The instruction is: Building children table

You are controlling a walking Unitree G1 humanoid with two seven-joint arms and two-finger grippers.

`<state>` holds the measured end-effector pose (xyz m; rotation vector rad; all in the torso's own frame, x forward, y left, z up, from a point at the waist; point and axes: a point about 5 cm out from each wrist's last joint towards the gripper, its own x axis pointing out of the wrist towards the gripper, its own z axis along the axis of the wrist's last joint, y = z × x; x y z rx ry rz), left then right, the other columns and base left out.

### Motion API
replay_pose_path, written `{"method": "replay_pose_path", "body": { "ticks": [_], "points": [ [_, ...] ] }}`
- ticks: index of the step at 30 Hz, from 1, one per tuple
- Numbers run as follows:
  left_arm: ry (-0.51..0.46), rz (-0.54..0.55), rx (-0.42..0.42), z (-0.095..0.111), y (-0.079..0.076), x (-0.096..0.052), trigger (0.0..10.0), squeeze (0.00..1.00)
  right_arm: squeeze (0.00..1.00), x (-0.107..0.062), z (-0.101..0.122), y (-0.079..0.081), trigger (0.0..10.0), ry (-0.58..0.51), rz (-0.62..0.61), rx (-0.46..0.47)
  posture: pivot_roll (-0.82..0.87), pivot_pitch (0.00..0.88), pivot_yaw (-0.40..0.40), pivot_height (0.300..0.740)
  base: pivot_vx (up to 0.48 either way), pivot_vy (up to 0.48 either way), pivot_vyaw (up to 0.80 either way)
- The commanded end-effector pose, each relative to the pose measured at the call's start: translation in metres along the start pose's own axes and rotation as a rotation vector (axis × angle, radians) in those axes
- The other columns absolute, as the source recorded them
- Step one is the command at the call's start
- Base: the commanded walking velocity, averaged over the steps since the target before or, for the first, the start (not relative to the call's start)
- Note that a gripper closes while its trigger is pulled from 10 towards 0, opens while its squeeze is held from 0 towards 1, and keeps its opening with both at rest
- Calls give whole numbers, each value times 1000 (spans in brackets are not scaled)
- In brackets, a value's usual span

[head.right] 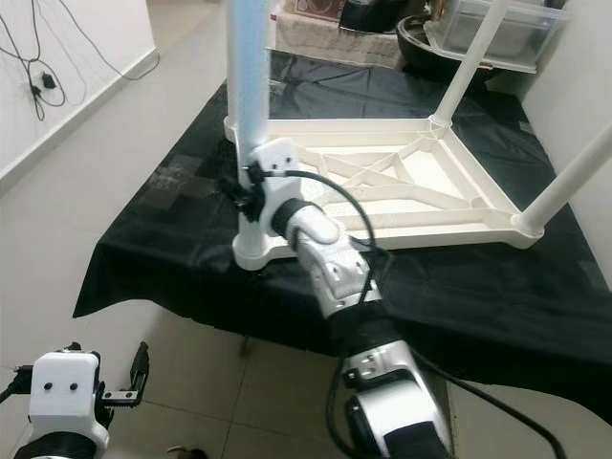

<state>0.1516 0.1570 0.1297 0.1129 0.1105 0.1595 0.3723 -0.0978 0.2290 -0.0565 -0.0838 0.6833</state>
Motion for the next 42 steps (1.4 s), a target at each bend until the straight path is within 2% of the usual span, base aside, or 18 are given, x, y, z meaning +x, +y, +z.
{"method": "replay_pose_path", "body": {
  "ticks": [1,2,3,4,7,9,10,13,17,18,19,22,24,25,34,35,36,42],
  "points": [
    [21,-4,10,-5,0,-1,10000,0,0,-24,-20,-38,0,105,-117,36,3,187,-76,734,0,0,0],
    [20,-6,10,-5,0,0,10000,0,0,-31,-19,-51,0,112,-135,44,3,187,-76,734,0,0,0],
    [20,-6,10,-5,0,0,10000,0,0,-31,-19,-51,0,112,-135,44,3,187,-76,734,0,0,0],
    [20,-8,10,-5,0,0,10000,0,0,-37,-18,-63,0,124,-153,37,-1,183,-70,734,0,0,0],
    [20,-9,11,-5,0,1,10000,0,0,-43,-18,-73,0,137,-173,25,-1,183,-70,734,0,0,0],
    [17,-14,11,-5,-1,2,10000,0,0,-60,-15,-99,0,183,-248,-17,-1,183,-70,734,0,0,0],
    [17,-14,11,-5,-1,2,10000,0,0,-60,-15,-99,0,183,-248,-17,-1,183,-70,734,0,0,0],
    [16,-17,13,-5,-1,2,10000,0,0,-80,-10,-126,0,244,-376,-68,4,177,-63,734,0,0,0],
    [18,-18,15,-5,0,2,10000,0,0,-91,-9,-138,0,298,-457,-131,4,177,-61,734,0,0,0],
    [18,-19,17,-6,0,2,10000,0,0,-97,-8,-145,0,316,-519,-144,3,175,-55,734,0,0,0],
    [18,-19,17,-6,0,2,10000,0,0,-97,-8,-145,0,316,-519,-144,3,175,-55,734,0,0,0],
    [18,-22,18,-6,0,3,10000,0,0,-105,-10,-153,0,331,-641,-125,2,175,-57,734,0,0,0],
    [18,-22,18,-6,0,3,10000,0,0,-105,-12,-154,0,328,-652,-107,2,175,-57,734,0,0,0],
    [17,-23,18,-6,0,3,10000,0,0,-103,-17,-151,10000,327,-660,-76,6,175,-58,734,0,0,0],
    [19,-23,20,-5,0,3,10000,0,0,-100,-41,-145,10000,385,-775,-47,10,177,-56,734,0,0,0],
    [19,-23,21,-5,1,3,10000,0,702,-100,-44,-144,10000,401,-794,-50,8,179,-55,734,0,0,0],
    [19,-24,20,-5,1,3,10000,0,1000,-99,-49,-142,10000,403,-804,-34,7,179,-51,734,0,0,0],
    [19,-26,20,-5,0,4,10000,0,1000,-98,-56,-137,10000,387,-841,-19,9,179,-55,734,0,0,0]
  ]
}}
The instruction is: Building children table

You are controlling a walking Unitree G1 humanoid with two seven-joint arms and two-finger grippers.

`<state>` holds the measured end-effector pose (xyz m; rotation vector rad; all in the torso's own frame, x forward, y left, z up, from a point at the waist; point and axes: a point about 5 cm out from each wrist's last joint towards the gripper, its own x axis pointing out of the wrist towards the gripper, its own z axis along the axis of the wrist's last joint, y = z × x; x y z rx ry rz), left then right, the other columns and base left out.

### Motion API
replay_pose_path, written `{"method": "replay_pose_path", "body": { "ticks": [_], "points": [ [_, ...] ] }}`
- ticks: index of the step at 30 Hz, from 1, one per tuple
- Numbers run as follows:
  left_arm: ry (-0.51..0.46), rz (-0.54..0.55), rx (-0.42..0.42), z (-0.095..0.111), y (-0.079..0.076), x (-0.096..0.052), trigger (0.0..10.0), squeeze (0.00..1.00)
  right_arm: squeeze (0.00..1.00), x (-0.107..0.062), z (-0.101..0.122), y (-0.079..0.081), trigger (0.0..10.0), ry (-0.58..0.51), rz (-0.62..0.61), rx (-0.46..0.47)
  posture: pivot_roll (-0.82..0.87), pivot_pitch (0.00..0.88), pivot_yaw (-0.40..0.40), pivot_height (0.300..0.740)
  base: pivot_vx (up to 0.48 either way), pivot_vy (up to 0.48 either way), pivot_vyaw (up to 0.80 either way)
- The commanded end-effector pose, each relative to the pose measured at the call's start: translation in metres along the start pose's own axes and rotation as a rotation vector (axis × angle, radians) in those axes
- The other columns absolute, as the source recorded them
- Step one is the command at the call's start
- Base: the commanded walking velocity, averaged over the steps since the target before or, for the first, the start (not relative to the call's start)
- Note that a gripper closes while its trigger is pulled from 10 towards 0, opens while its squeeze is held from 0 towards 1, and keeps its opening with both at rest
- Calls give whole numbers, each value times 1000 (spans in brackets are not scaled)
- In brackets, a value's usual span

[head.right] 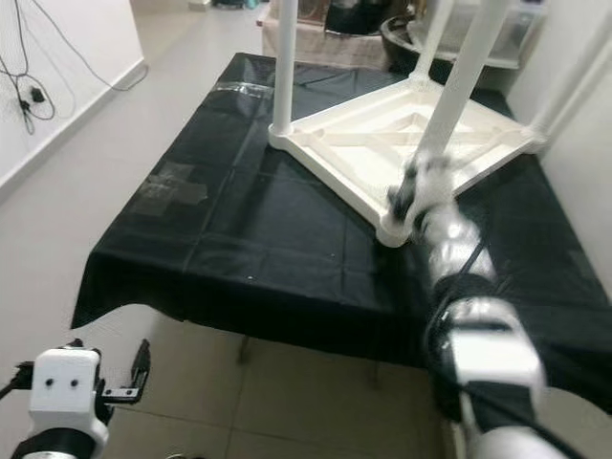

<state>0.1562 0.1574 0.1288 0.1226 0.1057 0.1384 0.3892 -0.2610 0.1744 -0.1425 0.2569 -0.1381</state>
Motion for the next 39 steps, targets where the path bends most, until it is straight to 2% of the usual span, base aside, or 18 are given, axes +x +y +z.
{"method": "replay_pose_path", "body": {
  "ticks": [1,4,5,6,7,11,14,15,21,22,23,24,26,28,31,33,37,39],
  "points": [
    [26,-5,9,-5,0,-1,10000,0,1000,-1,0,-7,10000,-10,-59,-7,5,180,-54,734,0,0,0],
    [28,-6,9,-5,0,0,10000,0,1000,-6,-12,-12,10000,-25,-152,-1,2,180,-53,734,0,0,0],
    [28,-7,9,-5,0,0,10000,0,886,-8,-17,-13,10000,-33,-176,2,2,180,-53,734,0,0,0],
    [28,-7,9,-5,0,0,10000,0,886,-8,-17,-13,10000,-33,-176,2,2,180,-53,734,0,0,0],
    [29,-9,8,-5,-1,1,10000,0,0,-13,-25,-11,10000,-44,-190,-10,0,180,-52,734,0,0,0],
    [28,-12,7,-6,-1,2,10000,0,0,-34,-40,7,10000,-91,-162,-50,-5,179,-50,734,0,0,0],
    [28,-12,6,-6,-1,3,10000,0,0,-41,-43,13,10000,-101,-148,-53,-5,179,-50,734,0,0,0],
    [27,-12,7,-6,-1,4,10000,0,0,-66,-47,35,10000,-162,-58,-74,-6,172,-48,734,0,0,0],
    [27,-12,9,-7,0,4,10000,0,0,-84,-45,49,10000,-227,29,-78,-7,168,-46,734,0,0,0],
    [24,-13,12,-6,0,6,10000,0,0,-94,-35,65,10000,-323,166,-53,-12,160,-43,734,0,0,0],
    [22,-14,13,-6,0,7,10000,0,0,-98,-31,72,10000,-357,224,-42,-12,157,-42,734,0,0,0],
    [22,-14,13,-6,0,7,10000,0,0,-98,-31,72,10000,-357,224,-42,-12,157,-42,734,0,0,0],
    [11,-16,12,-4,-1,8,10000,0,0,-107,-17,100,10000,-431,440,10,-13,152,-40,734,0,0,0],
    [-5,-12,12,-1,-1,11,10000,0,0,-114,-8,121,10000,-460,571,37,-12,149,-39,734,0,0,0],
    [-15,-11,11,0,-2,12,10000,0,0,-116,-4,129,10000,-476,602,37,-8,142,-39,734,0,0,0],
    [-44,-1,13,7,-2,14,10000,0,0,-119,5,148,10000,-473,689,76,3,133,-42,734,0,0,0],
    [-52,2,11,9,-1,15,10000,0,0,-120,7,154,10000,-466,725,89,3,133,-42,734,0,0,0],
    [-85,13,24,15,1,17,10000,0,0,-112,13,165,10000,-467,728,104,7,128,-43,734,127,0,0]
  ]
}}
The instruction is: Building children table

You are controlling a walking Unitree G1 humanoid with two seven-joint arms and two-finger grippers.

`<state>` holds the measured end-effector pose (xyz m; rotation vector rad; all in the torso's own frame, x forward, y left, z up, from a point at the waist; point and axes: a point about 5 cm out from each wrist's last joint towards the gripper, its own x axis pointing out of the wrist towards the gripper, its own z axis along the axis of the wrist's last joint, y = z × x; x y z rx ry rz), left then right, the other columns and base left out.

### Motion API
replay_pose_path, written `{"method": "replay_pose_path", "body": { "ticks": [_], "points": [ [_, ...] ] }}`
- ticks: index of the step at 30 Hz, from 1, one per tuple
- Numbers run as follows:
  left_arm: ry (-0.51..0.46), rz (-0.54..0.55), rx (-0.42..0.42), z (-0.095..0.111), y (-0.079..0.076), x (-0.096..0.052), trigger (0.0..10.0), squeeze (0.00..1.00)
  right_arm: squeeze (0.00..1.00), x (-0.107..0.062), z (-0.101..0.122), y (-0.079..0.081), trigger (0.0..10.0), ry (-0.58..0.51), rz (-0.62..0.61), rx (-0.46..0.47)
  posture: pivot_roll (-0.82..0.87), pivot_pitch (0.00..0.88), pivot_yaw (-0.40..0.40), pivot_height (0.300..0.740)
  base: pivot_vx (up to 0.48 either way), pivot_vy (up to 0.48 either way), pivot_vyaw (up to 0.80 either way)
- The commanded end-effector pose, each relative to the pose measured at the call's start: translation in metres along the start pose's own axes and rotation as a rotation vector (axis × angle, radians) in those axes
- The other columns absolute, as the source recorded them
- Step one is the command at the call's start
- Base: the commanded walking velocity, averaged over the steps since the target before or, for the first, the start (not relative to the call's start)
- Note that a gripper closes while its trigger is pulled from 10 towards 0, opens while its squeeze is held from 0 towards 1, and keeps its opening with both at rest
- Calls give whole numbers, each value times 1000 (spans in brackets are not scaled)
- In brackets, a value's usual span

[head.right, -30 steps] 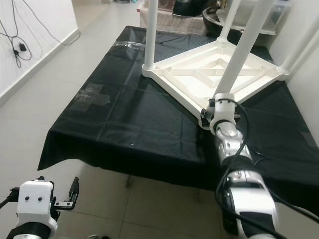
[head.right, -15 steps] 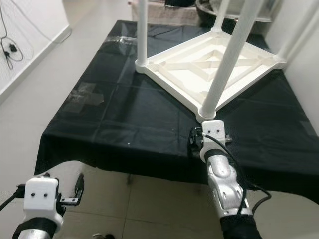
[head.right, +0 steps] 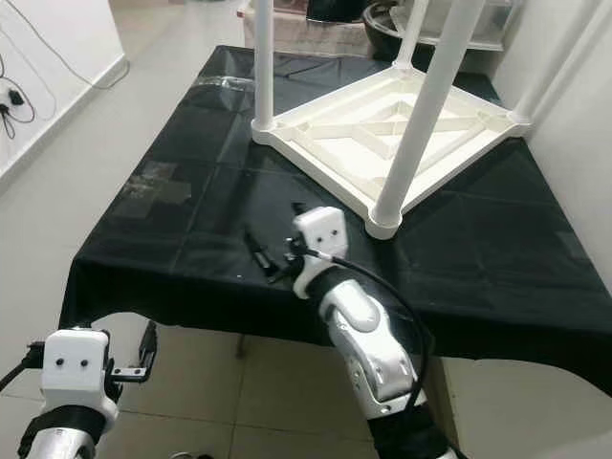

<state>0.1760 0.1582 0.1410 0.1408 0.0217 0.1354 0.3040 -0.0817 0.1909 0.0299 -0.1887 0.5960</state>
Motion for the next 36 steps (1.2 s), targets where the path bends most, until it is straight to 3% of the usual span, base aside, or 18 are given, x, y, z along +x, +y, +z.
{"method": "replay_pose_path", "body": {
  "ticks": [1,22,30,35,36],
  "points": [
    [-10,10,16,2,2,0,10000,0,0,6,-3,0,10000,10,-4,8,7,128,-43,734,281,0,0],
    [-23,5,33,5,0,0,10000,0,0,36,7,-4,10000,-50,-4,-4,17,119,-54,734,371,0,0],
    [10,42,4,1,3,0,10000,0,0,50,19,-11,10000,-78,5,-38,20,131,-58,734,0,0,0],
    [15,44,4,1,3,-1,10000,0,0,66,24,-14,10000,-17,48,-98,20,138,-58,734,0,0,0],
    [17,42,2,1,3,-1,10000,0,0,71,23,-15,10000,34,68,-109,20,142,-58,734,0,0,0]
  ]
}}
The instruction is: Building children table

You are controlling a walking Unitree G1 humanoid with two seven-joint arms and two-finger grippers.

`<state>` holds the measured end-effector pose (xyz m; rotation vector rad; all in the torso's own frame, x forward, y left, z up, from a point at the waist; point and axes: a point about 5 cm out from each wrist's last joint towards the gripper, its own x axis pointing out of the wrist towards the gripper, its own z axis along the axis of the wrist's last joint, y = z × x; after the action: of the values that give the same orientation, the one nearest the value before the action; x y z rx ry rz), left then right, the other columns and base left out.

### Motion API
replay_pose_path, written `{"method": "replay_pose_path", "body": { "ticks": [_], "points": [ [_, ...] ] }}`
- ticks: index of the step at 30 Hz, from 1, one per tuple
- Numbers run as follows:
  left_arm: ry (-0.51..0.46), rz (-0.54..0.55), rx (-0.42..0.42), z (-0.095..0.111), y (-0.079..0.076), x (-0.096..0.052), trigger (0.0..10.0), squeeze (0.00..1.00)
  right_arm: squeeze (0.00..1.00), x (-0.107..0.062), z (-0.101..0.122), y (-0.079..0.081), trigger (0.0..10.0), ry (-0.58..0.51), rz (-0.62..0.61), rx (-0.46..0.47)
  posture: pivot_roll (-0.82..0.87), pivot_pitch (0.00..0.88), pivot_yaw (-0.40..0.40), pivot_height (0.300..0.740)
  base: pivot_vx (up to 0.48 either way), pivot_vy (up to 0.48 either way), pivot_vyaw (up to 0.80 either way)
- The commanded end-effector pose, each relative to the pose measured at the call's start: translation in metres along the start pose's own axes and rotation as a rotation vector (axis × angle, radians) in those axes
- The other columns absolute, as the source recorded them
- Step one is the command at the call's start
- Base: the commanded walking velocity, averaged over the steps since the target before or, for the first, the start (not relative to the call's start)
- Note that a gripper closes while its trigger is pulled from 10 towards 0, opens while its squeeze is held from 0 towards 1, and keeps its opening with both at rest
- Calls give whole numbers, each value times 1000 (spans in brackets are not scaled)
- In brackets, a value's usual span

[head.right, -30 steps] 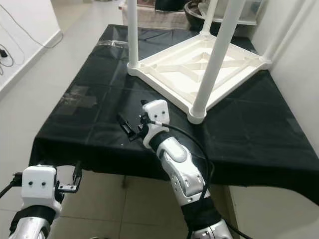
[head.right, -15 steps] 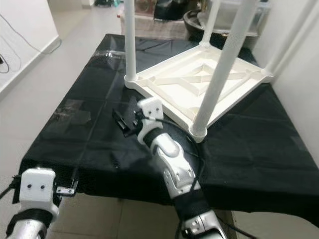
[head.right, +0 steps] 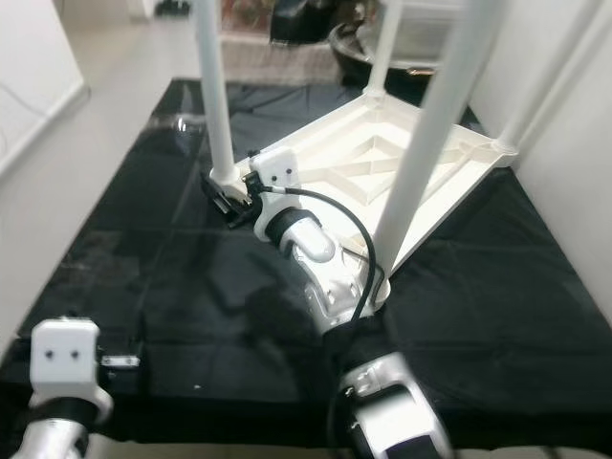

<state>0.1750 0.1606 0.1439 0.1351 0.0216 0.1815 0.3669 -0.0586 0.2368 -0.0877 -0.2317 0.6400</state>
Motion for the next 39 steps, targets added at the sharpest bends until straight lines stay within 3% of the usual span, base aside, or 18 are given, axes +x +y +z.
{"method": "replay_pose_path", "body": {
  "ticks": [1,5,9,12,13,22,31,37,39],
  "points": [
    [24,-12,6,-3,-2,-2,10000,0,0,8,-14,1,10000,146,43,-39,20,151,-59,734,0,0,0],
    [42,-38,-3,-4,-6,-6,10000,0,0,23,-16,-3,10000,286,63,-146,14,168,-60,734,0,0,0],
    [51,-52,-23,-2,-11,-12,10000,0,0,44,0,-6,10000,311,-8,-146,9,215,-80,734,0,0,0],
    [53,-54,-28,-2,-12,-14,10000,0,0,49,4,-4,10000,319,-8,-133,9,215,-80,734,0,0,0],
    [55,-55,-31,0,-14,-17,10000,0,0,54,7,1,10000,344,22,-200,8,238,-84,734,0,0,0],
    [62,-58,-58,8,-20,-30,10000,0,0,58,-7,14,10000,506,49,-285,-1,295,-113,734,0,0,0],
    [65,-66,-89,17,-27,-40,10000,0,0,56,-9,10,10000,559,9,-370,-27,360,-154,734,0,0,0],
    [90,-57,-93,14,-27,-45,10000,0,0,56,-7,7,10000,572,1,-345,-35,369,-159,734,0,0,0],
    [97,-56,-93,14,-29,-46,10000,0,0,55,-11,11,10000,605,53,-332,-38,371,-160,734,0,0,0]
  ]
}}
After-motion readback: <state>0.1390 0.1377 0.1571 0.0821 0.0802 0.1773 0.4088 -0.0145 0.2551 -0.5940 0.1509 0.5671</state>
